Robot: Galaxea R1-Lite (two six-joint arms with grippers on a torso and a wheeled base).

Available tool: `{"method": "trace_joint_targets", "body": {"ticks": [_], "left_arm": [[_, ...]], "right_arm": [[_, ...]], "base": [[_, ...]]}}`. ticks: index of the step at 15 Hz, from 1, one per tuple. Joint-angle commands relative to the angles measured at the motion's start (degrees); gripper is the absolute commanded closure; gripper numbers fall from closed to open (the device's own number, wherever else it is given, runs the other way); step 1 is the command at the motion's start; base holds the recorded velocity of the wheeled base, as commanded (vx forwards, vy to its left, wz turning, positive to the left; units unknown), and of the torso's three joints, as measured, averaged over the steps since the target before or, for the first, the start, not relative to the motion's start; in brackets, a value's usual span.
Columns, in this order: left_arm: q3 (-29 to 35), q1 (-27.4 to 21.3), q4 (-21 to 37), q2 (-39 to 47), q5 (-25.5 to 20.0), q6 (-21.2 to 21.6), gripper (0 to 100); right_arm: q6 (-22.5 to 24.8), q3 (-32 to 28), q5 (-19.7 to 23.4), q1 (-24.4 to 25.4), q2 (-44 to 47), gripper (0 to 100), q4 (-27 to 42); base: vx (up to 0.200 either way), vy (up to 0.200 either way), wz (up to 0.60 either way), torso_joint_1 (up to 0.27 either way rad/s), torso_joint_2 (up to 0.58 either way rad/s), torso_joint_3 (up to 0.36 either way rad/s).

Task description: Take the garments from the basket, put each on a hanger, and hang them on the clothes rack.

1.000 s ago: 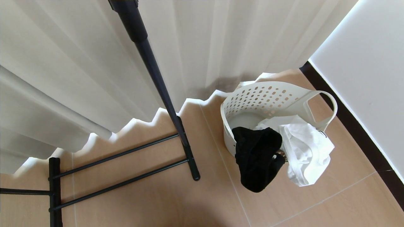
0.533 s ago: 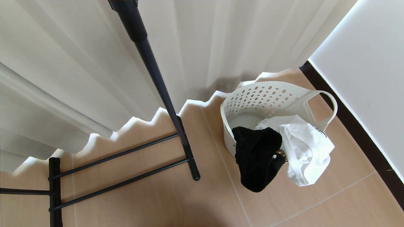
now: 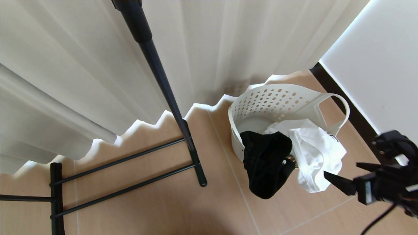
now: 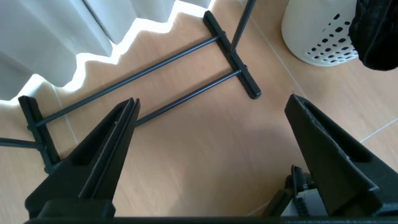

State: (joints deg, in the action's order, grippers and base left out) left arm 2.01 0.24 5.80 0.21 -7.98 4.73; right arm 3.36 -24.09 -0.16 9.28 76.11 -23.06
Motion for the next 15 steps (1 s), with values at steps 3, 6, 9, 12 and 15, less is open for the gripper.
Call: {"method": "trace_joint_targets", "body": {"ticks": [3, 6, 9, 12, 15], "left_arm": [[0.0, 0.0, 0.0, 0.0, 0.0, 0.0, 0], [0.0, 0.0, 0.0, 0.0, 0.1, -0.1, 0], [0.0, 0.0, 0.0, 0.0, 0.1, -0.1, 0], [0.0, 0.0, 0.0, 0.0, 0.1, -0.1, 0], [0.0, 0.0, 0.0, 0.0, 0.1, -0.1, 0]], "right_arm": [[16.7, -15.3, -0.7, 3.3, 21.1, 0, -2.0], [26.6, -17.6, -3.2, 2.9, 22.0, 0, -2.0], [29.5, -18.7, -4.2, 3.0, 22.7, 0, -2.2], [29.7, -20.4, -4.9, 3.4, 25.4, 0, -2.6], [29.7, -24.9, -7.2, 3.6, 28.9, 0, -2.7]], "base": [[0.0, 0.0, 0.0, 0.0, 0.0, 0.0], [0.0, 0.0, 0.0, 0.0, 0.0, 0.0], [0.0, 0.0, 0.0, 0.0, 0.0, 0.0], [0.0, 0.0, 0.0, 0.0, 0.0, 0.0], [0.0, 0.0, 0.0, 0.0, 0.0, 0.0]]}}
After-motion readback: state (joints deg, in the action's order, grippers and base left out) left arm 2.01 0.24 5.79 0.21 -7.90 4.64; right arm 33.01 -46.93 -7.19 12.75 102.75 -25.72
